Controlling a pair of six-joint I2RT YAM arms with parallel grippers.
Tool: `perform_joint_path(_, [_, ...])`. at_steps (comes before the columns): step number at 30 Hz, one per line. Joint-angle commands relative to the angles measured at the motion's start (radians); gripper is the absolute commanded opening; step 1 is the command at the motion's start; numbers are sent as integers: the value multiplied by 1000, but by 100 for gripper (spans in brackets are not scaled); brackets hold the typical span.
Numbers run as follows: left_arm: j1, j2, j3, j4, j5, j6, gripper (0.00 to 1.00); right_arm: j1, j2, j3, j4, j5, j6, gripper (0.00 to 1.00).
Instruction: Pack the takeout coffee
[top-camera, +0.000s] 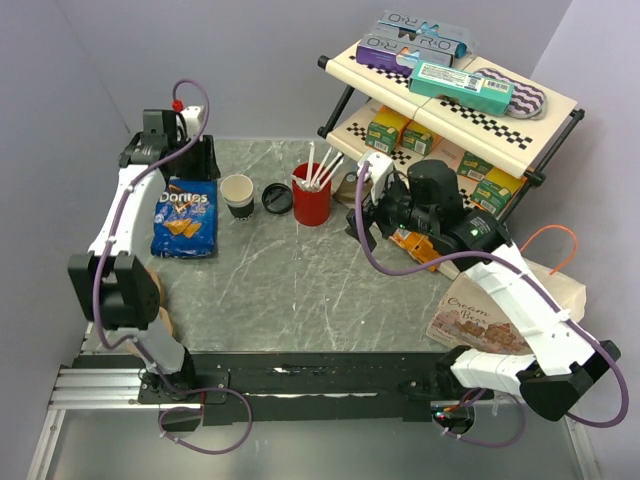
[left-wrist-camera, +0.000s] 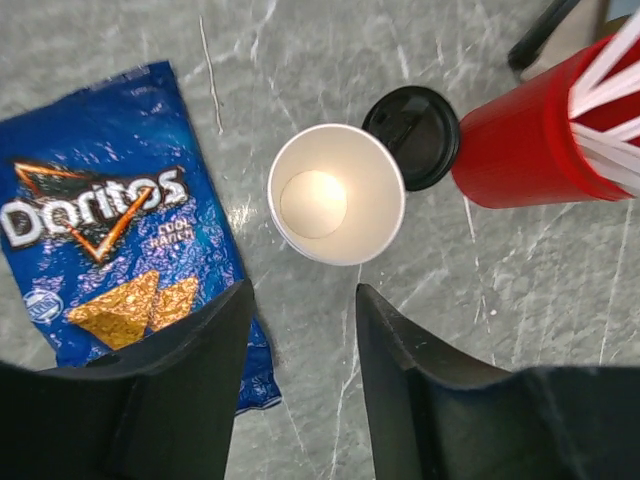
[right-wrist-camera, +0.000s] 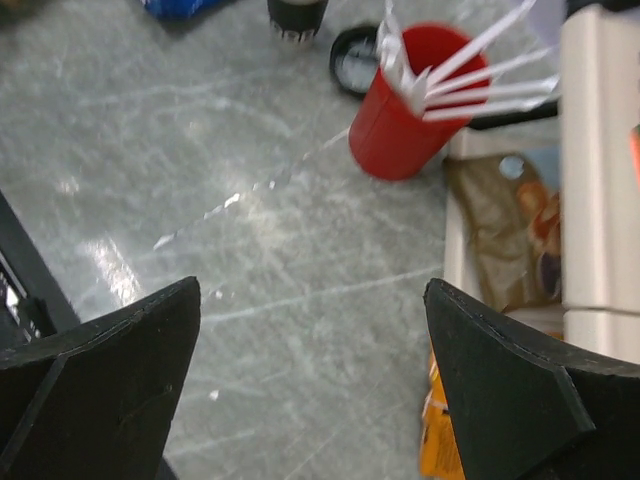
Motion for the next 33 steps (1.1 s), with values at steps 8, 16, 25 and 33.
perform_joint_path(8, [3,170,189,-82,81,-43,45,5,-31,-78,-36,27,41,98])
perform_joint_path(16, [3,265,238,-105,23,-6,42,6,-36,-107,-21,36,55,99])
perform_joint_path(25, [-1,350,285,-127,-18,43,41,6,-37,-119,-6,39,58,99])
perform_joint_path(33, [-3,405,319,-125,-8,41,38,5,-43,-138,2,43,57,99])
